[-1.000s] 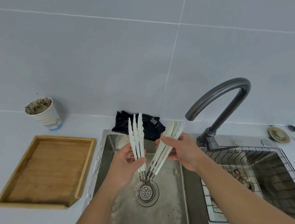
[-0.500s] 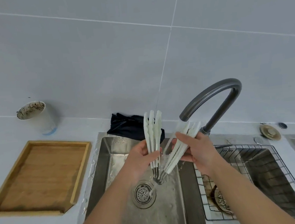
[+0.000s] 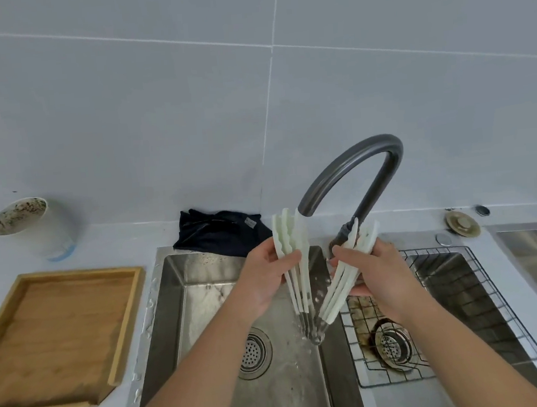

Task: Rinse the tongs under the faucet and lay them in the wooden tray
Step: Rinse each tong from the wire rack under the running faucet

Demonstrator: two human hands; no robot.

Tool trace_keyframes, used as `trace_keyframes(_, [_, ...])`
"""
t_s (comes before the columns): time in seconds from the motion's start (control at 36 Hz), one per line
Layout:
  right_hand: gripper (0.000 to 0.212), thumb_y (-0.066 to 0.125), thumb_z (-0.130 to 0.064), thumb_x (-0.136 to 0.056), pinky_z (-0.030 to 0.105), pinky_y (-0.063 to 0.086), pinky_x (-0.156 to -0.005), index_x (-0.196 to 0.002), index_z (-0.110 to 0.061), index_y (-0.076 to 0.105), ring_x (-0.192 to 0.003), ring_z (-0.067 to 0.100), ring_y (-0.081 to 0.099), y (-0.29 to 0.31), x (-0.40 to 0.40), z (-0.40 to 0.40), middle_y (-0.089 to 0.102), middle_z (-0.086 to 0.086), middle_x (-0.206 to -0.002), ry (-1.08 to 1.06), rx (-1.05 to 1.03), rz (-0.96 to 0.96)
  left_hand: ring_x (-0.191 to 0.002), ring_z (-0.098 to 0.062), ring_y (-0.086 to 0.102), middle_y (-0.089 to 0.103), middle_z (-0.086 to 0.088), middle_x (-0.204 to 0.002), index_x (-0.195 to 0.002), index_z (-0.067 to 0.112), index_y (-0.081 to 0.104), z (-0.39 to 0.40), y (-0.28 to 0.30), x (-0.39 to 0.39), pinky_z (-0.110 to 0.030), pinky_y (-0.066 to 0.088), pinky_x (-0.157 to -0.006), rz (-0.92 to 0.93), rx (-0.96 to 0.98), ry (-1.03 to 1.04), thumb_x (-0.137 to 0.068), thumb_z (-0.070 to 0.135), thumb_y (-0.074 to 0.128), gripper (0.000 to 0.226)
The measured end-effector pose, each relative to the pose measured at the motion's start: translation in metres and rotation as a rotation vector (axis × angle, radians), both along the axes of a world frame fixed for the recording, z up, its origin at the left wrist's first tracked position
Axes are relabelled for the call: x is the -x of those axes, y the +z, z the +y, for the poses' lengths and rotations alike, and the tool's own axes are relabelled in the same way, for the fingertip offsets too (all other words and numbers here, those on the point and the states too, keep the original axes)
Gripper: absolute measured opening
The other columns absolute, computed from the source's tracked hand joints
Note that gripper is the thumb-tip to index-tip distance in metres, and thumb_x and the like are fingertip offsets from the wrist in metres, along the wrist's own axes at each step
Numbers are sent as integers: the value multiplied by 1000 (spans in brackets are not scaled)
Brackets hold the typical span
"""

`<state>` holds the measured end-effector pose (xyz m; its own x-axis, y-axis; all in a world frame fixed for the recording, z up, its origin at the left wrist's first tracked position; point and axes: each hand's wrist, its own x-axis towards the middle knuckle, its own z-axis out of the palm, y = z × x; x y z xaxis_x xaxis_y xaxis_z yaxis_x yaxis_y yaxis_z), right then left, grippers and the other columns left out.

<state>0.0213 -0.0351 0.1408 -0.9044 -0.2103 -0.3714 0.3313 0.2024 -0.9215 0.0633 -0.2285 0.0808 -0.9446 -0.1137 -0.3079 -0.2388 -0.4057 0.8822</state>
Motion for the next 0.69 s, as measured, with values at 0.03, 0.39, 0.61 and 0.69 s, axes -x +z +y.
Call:
trace_keyframes(0.03, [29, 81, -27, -83, 42, 63, -65, -103, -8, 69, -84, 31, 77, 0, -1, 2, 78, 14, -91, -12, 3, -4, -100, -22, 74, 78, -3, -104, -99, 30, 79, 2, 2, 1, -30, 59, -81, 8, 14, -4, -88, 9, 74, 24])
trace_keyframes(0.39, [47, 83, -44, -66, 38, 64, -67, -97, -11, 73, -83, 24, 77, -3, -17, 11, 78, 10, -89, 41, -53, 9, -96, -34, 74, 77, -15, -101, -105, 17, 75, 8, 20, 19, -48, 60, -87, -11, 102, -16, -83, 30, 74, 26])
trace_keyframes(0.61, [18, 77, -19, -86, 31, 62, -64, -95, -4, 72, -83, 28, 77, -5, -27, 28, 76, 17, -89, -23, 15, 17, -89, -23, 72, 75, -9, -95, -115, 9, 72, 17, 30, 24, -41, 58, -85, 6, 112, -121, -95, 16, 66, 22])
trace_keyframes(0.69, [20, 79, -22, -84, 35, 63, -66, -93, -5, 72, -83, 30, 77, -8, -29, 31, 76, 17, -87, -46, 35, 24, -89, -25, 70, 73, -11, -94, -115, 6, 71, 20, 33, 25, -44, 57, -85, -8, 101, -142, -96, 15, 65, 21])
